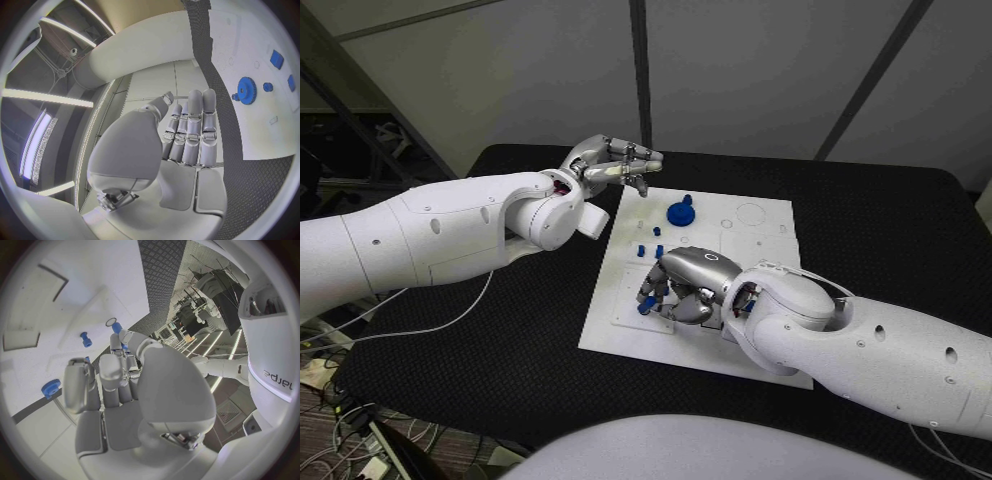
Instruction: Assemble the parts on the task board
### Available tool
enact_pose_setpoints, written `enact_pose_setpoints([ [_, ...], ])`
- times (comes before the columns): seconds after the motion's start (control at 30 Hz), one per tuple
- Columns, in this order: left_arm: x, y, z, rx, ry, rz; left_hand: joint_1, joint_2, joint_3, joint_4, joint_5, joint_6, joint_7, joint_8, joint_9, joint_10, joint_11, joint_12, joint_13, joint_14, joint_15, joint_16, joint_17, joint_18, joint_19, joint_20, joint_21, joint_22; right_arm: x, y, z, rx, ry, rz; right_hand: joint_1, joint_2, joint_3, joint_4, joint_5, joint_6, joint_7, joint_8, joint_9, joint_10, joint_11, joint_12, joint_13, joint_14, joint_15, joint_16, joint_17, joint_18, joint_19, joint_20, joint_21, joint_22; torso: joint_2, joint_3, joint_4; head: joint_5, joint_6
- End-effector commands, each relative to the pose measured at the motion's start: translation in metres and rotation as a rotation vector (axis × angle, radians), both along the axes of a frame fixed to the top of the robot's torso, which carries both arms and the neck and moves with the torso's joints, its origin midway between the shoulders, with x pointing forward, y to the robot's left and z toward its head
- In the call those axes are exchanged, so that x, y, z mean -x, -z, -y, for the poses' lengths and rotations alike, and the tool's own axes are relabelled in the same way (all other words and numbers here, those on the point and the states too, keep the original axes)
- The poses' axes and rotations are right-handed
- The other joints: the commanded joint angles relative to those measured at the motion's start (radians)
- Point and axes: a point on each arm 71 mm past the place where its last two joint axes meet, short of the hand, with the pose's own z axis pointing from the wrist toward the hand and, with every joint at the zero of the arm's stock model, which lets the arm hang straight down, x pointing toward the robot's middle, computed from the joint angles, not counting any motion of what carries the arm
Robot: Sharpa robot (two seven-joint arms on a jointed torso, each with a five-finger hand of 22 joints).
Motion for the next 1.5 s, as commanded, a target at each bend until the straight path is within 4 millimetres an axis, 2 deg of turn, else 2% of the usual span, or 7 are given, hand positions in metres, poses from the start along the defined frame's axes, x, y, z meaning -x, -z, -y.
enact_pose_setpoints([
  [0.03,0.0,-0.002,0.001,0.009,0.01,0.008,0.009,0.002,-0.003,-0.001,-0.001,-0.01,0.0,0.005,0.0,-0.006,-0.002,0.005,0.001,-0.005,-0.001,-0.003,-0.001,-0.018,0.005,0.004,-0.005,-0.001,0.0,0.001,0.0,0.034,-0.005,0.013,-0.006,0.002,-0.003,0.002,0.005,0.0,0.006,0.007,0.016,-0.005,-0.001,-0.005,-0.001,0.01,0.001,0.003,-0.002,-0.011,0.002,0.002,0.0,0.11,0.001,-0.0004,0.0001,0.0,-0.001],
  [0.93,0.001,-0.002,0.0,0.009,0.009,0.008,0.008,0.002,-0.005,-0.001,-0.001,-0.012,0.001,0.005,-0.001,-0.008,-0.001,0.008,0.001,-0.007,0.0,-0.005,-0.003,-0.018,0.006,0.004,-0.007,-0.002,0.005,0.011,-0.006,0.098,-0.027,0.039,-0.011,0.001,-0.007,0.001,0.01,-0.007,0.008,0.002,0.015,-0.01,0.001,-0.012,-0.001,0.008,0.002,0.001,-0.008,-0.01,-0.001,0.003,-0.003,0.107,-0.001,-0.0005,-0.0001,0.004,-0.009],
  [1.1,0.001,-0.002,0.0,0.009,0.009,0.008,0.008,0.002,-0.005,-0.001,-0.001,-0.012,0.001,0.005,-0.001,-0.008,-0.001,0.008,0.001,-0.007,0.0,-0.005,-0.003,-0.018,0.006,0.004,-0.007,-0.002,0.006,0.011,-0.008,0.078,-0.03,0.042,-0.04,-0.014,-0.011,0.014,0.018,-0.084,0.031,-0.046,-0.003,-0.096,0.03,-0.072,-0.024,0.001,0.026,-0.007,-0.028,-0.007,-0.017,0.019,-0.019,0.094,0.0,-0.0003,-0.0003,0.004,-0.009],
  [1.13,0.001,-0.002,0.0,0.009,0.009,0.008,0.008,0.002,-0.005,-0.001,-0.001,-0.012,0.001,0.005,-0.001,-0.008,-0.001,0.008,0.001,-0.007,0.0,-0.005,-0.003,-0.018,0.006,0.004,-0.007,-0.002,0.006,0.011,-0.008,0.073,-0.03,0.043,-0.047,-0.021,-0.015,0.017,0.019,-0.105,0.03,-0.056,-0.008,-0.11,0.033,-0.08,-0.028,-0.001,0.029,-0.01,-0.034,-0.005,-0.022,0.022,-0.025,0.088,0.0,-0.0003,-0.0003,0.004,-0.009],
  [1.27,0.001,-0.002,0.0,0.009,0.01,0.008,0.008,0.002,-0.005,-0.001,-0.001,-0.012,0.001,0.005,-0.001,-0.008,-0.001,0.008,0.001,-0.007,0.0,-0.005,-0.003,-0.018,0.006,0.004,-0.007,-0.002,0.006,0.01,-0.008,0.048,-0.026,0.051,-0.065,-0.043,-0.028,0.026,-0.003,-0.216,0.023,-0.058,-0.03,-0.147,0.038,-0.097,-0.043,-0.006,0.034,-0.011,-0.043,0.008,-0.056,0.031,-0.064,0.054,0.0,-0.0001,0.0,0.006,-0.01],
  [1.4,0.001,-0.002,0.0,0.009,0.011,0.006,0.008,0.002,-0.005,-0.001,-0.001,-0.012,0.001,0.005,-0.001,-0.008,-0.001,0.008,0.001,-0.007,0.0,-0.005,-0.003,-0.018,0.006,0.004,-0.007,-0.002,0.005,0.008,-0.008,0.022,-0.018,0.063,-0.064,-0.049,-0.036,0.027,0.001,-0.277,0.007,-0.057,-0.03,-0.161,0.042,-0.097,-0.049,-0.014,0.036,-0.021,-0.063,0.013,-0.072,0.036,-0.084,0.037,0.0,0.0002,-0.0006,0.007,-0.01],
  [1.5,0.001,-0.002,0.0,0.009,0.013,0.004,0.007,0.003,-0.006,-0.001,-0.001,-0.013,0.001,0.006,-0.001,-0.01,-0.001,0.009,0.002,-0.007,0.0,-0.006,-0.004,-0.018,0.006,0.004,-0.007,-0.002,0.005,0.006,-0.007,-0.002,-0.009,0.074,-0.063,-0.049,-0.038,0.028,0.007,-0.294,0.003,-0.057,-0.03,-0.16,0.042,-0.094,-0.049,-0.016,0.036,-0.023,-0.069,0.014,-0.075,0.036,-0.089,0.033,0.0,0.0006,-0.0005,0.006,-0.008],
])
